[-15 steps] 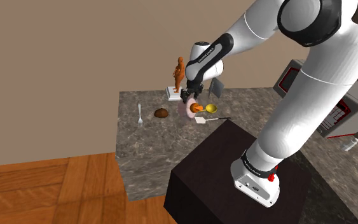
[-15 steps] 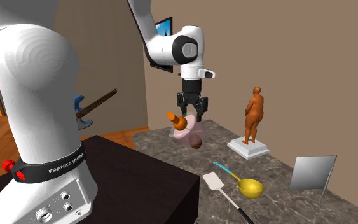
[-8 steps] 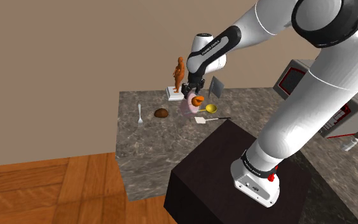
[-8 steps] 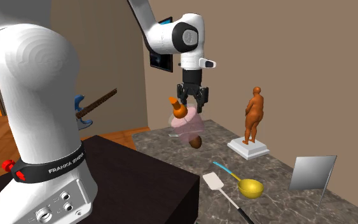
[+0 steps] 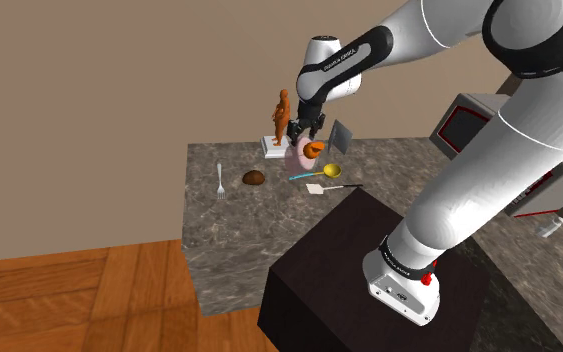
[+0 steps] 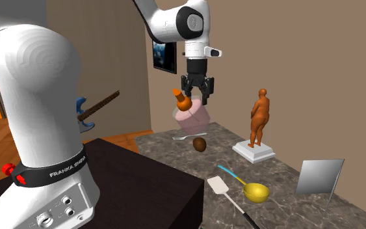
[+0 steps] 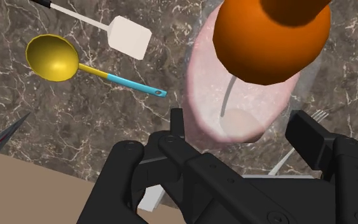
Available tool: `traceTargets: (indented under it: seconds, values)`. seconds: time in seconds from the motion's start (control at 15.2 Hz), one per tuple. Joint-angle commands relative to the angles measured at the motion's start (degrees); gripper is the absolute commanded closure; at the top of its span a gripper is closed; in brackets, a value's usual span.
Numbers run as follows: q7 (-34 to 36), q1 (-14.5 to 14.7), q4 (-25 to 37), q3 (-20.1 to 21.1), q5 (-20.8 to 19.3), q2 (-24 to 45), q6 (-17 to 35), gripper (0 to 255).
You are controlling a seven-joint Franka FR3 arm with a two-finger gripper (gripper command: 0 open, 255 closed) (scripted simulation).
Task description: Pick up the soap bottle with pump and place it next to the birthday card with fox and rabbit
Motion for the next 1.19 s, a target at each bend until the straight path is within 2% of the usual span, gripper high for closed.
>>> traceTargets:
  seconds: [0.0, 0.73, 1.12]
  values:
    - [0.14, 0.05, 0.56, 0.07, -0.08, -1.14, -1.71, 255]
    - [0.27, 0.06, 4.17, 0.21, -0.36, -6.25, -10.42, 255]
    - [-7.93, -3.36, 11.98, -4.18, 0.16, 0.53, -11.28, 255]
